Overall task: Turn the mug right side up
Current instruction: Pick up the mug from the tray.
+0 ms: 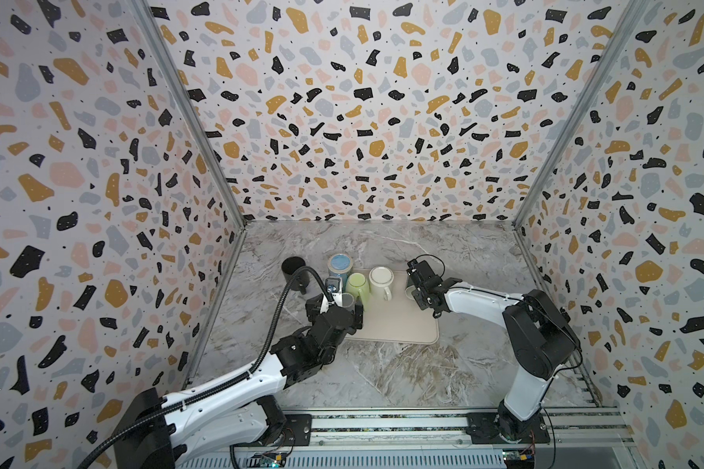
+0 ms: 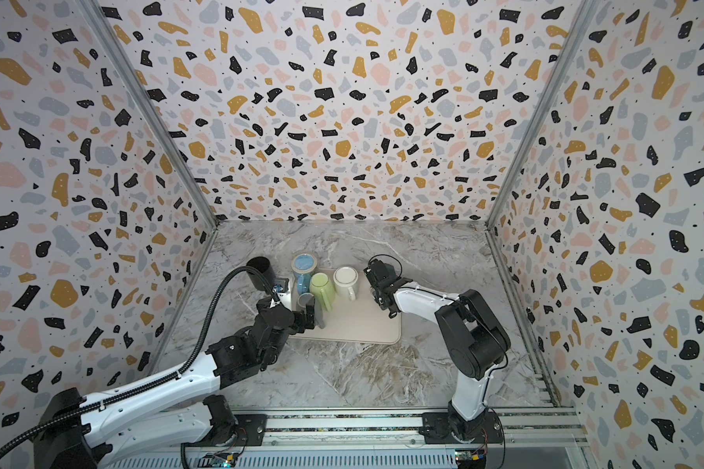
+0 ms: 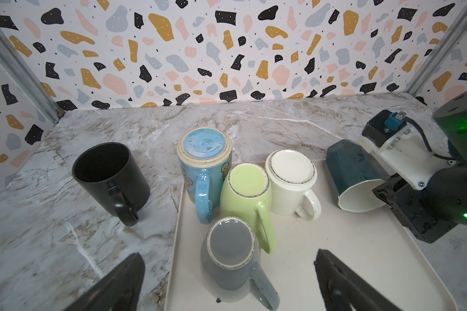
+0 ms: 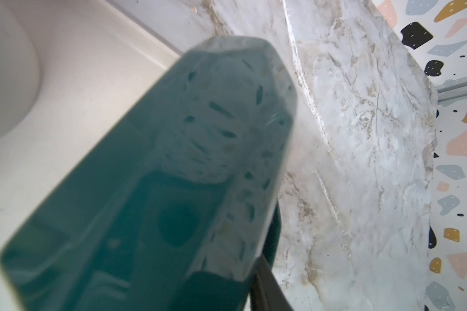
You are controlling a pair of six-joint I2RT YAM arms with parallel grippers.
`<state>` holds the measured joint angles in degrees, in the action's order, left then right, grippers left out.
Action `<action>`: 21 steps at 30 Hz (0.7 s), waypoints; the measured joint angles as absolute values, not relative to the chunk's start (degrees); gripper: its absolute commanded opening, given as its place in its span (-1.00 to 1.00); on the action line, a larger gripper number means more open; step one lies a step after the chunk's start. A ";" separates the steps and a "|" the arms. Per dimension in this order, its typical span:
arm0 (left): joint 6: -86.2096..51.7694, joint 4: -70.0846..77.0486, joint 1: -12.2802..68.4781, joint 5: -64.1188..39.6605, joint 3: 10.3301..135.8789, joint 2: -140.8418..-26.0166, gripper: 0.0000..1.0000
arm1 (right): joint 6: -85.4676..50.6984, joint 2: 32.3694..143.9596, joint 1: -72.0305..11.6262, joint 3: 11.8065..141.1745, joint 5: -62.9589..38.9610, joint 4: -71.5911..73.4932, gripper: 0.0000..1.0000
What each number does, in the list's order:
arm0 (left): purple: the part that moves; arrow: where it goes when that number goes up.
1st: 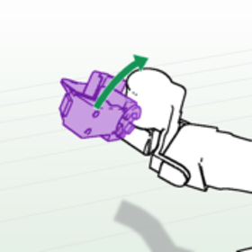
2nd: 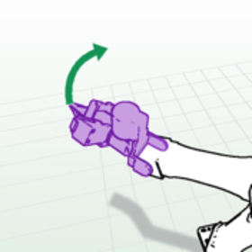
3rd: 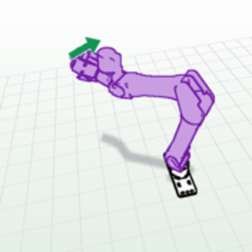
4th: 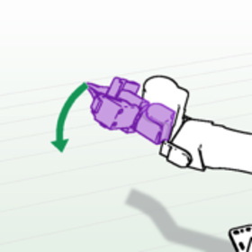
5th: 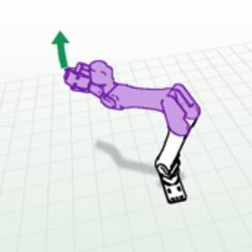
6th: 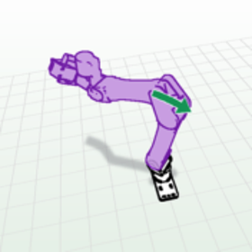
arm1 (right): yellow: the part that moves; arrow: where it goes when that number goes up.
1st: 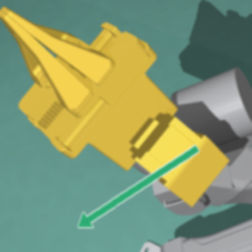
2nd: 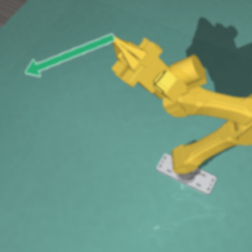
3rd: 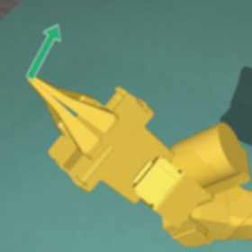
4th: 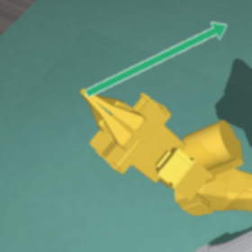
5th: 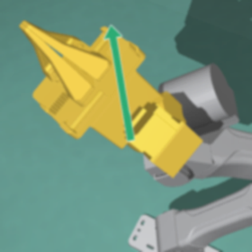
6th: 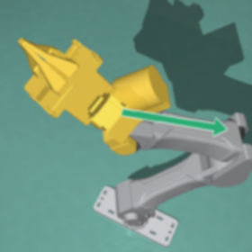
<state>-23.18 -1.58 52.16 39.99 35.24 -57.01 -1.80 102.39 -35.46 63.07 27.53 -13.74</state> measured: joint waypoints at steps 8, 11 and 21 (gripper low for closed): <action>-23.20 -1.26 52.07 39.94 35.24 -57.01 1.00 | -5.15 102.74 -35.09 70.87 25.85 -18.52 -0.89; -23.20 -1.26 52.07 39.94 35.16 -56.93 1.00 | -6.66 103.33 -33.71 74.37 22.76 -22.00 -0.97; -23.20 -1.21 51.99 39.88 34.24 -54.85 1.00 | -9.82 106.02 -25.82 84.33 10.94 -32.80 -1.00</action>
